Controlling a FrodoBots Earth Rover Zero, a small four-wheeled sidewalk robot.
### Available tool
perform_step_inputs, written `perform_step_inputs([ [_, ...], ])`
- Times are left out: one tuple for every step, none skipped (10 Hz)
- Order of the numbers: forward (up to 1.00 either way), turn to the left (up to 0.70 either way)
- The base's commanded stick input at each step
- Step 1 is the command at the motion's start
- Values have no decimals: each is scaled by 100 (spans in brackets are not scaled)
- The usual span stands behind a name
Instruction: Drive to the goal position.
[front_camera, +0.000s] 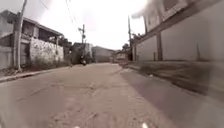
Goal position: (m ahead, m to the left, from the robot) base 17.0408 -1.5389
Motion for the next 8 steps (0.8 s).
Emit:
perform_step_inputs([
  [100, 0],
  [100, 0],
  [100, 0],
  [100, 0],
  [100, 0],
  [100, 0],
  [100, 0],
  [100, 0],
])
